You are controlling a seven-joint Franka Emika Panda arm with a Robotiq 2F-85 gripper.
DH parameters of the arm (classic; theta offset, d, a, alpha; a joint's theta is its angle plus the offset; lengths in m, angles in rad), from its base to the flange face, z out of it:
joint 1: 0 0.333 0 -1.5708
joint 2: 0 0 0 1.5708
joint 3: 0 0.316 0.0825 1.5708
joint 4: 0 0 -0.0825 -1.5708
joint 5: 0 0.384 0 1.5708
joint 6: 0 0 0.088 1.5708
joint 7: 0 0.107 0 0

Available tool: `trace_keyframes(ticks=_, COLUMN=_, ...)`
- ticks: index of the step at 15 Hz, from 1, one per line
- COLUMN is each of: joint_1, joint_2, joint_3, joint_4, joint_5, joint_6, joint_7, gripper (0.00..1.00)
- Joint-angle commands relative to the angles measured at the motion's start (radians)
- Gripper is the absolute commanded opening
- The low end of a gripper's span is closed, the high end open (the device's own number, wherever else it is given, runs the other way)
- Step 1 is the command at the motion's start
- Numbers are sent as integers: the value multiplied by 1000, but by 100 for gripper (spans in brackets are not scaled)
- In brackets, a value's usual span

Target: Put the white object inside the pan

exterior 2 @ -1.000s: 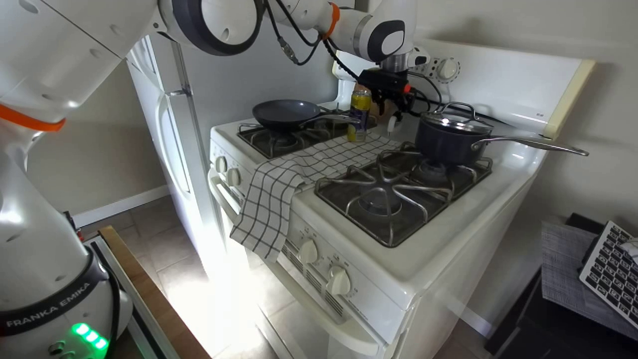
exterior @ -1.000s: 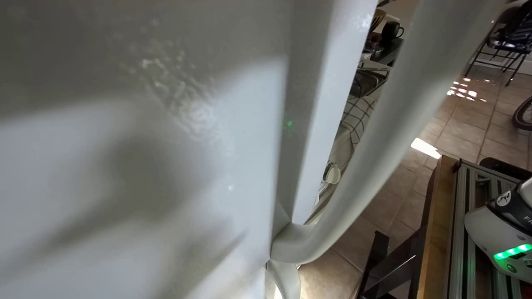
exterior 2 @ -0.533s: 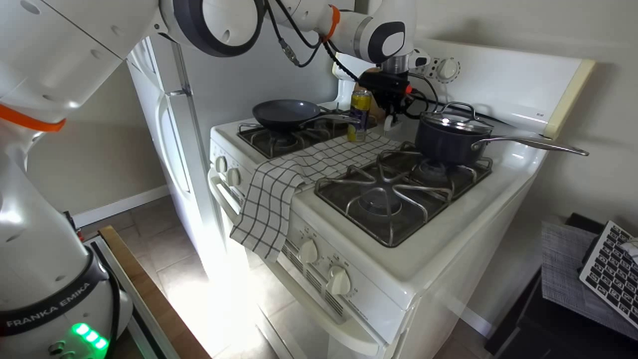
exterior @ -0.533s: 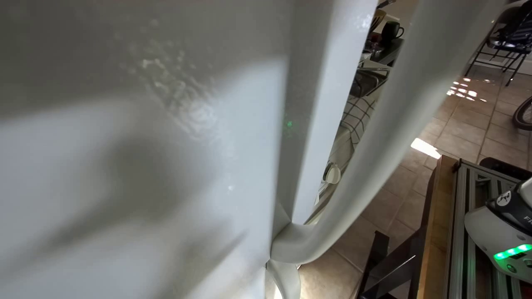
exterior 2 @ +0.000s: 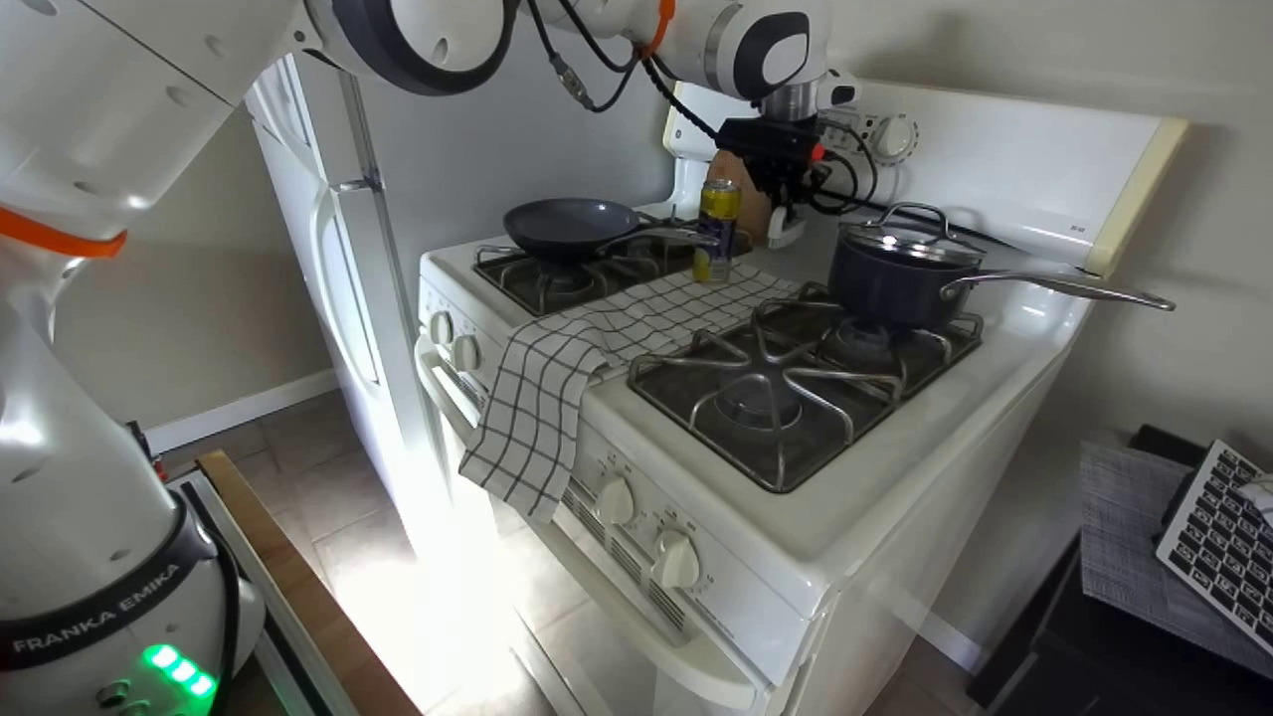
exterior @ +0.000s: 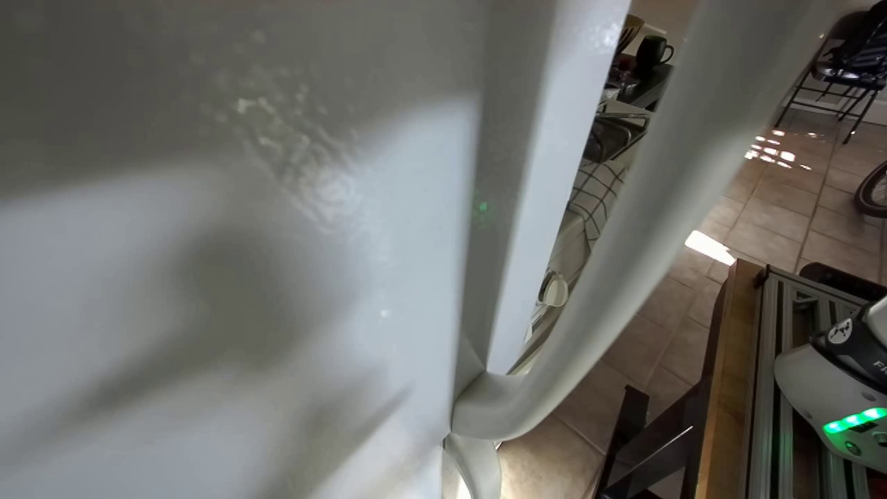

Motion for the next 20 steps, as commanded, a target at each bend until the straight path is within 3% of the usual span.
trace_keyframes(ticks=1, joint_1=-23, joint_2=-98, joint_3=30, joint_4=-54, joint_5=18, joint_6=-103, joint_7=-27, gripper=6)
trace_keyframes(ticks=6, joint_1=-47, joint_2=-223, joint_3=17, joint_4=-92, joint_5=5, joint_6=-336, joint_7=-110, gripper=6)
trace_keyframes(ticks=14, joint_1=-66, joint_2=-405, joint_3=110, joint_4=-210, joint_5=141, joint_6=-284, joint_7=-323, gripper=6)
trace_keyframes(ticks=20, joint_1=-53, joint_2=-435, joint_3=220, joint_4=-253, joint_5=235, joint_6=-429, joint_7=-466, gripper=6)
